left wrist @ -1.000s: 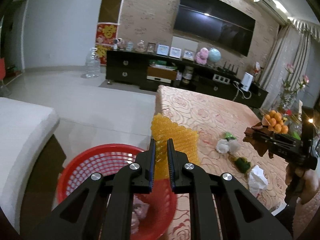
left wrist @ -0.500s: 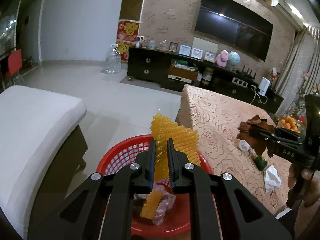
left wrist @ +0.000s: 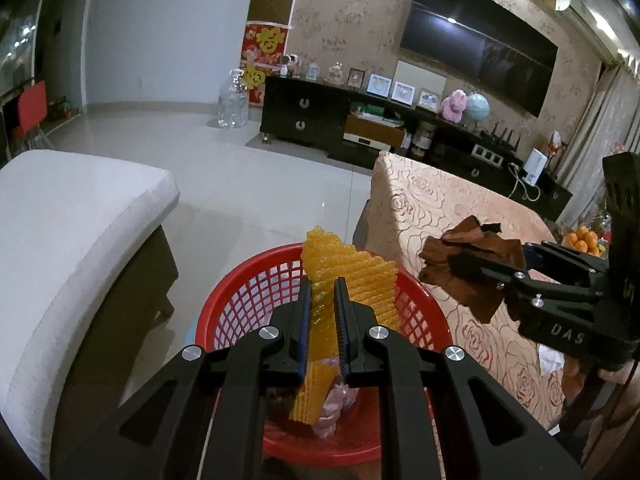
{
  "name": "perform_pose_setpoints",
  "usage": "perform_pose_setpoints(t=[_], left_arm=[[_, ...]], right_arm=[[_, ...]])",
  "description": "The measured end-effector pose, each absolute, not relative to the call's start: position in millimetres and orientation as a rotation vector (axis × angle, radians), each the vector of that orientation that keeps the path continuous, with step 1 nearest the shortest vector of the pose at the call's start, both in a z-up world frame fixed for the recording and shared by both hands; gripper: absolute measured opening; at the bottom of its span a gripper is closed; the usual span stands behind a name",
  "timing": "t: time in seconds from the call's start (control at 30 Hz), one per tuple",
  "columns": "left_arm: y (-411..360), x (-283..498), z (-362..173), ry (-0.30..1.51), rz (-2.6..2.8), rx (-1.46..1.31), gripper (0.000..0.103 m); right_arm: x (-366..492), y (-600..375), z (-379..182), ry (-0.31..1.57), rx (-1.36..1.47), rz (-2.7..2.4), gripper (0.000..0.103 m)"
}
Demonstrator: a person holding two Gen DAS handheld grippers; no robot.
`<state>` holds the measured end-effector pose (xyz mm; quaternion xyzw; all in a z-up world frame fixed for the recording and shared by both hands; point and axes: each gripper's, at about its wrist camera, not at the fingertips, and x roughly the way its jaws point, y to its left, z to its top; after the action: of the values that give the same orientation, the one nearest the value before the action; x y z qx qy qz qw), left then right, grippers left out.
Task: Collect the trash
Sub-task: 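Carry the yellow net and brown cloth over the red wastebasket with both tools, then open both tools to drop the net and cloth into the wastebasket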
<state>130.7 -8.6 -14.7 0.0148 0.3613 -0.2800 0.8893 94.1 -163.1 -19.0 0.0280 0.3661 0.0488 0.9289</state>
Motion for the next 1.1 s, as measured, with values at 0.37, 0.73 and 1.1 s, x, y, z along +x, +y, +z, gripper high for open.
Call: perform_pose_setpoints(t=[0.37, 0.73, 1.1], left_arm=[[-1, 135, -21, 0.772, -0.557, 0.018, 0.016], [1, 130, -18, 0.753, -0.522, 0.019, 0.053], [-7, 127, -16, 0.745, -0.534, 0.034, 0.059]], right_arm=[[105, -147, -35, 0.786, 0.077, 0.152, 0.049], [96, -155, -41, 0.783, 0.103, 0.121, 0.065], [72, -191, -47, 0.776, 0.129, 0.037, 0.065]])
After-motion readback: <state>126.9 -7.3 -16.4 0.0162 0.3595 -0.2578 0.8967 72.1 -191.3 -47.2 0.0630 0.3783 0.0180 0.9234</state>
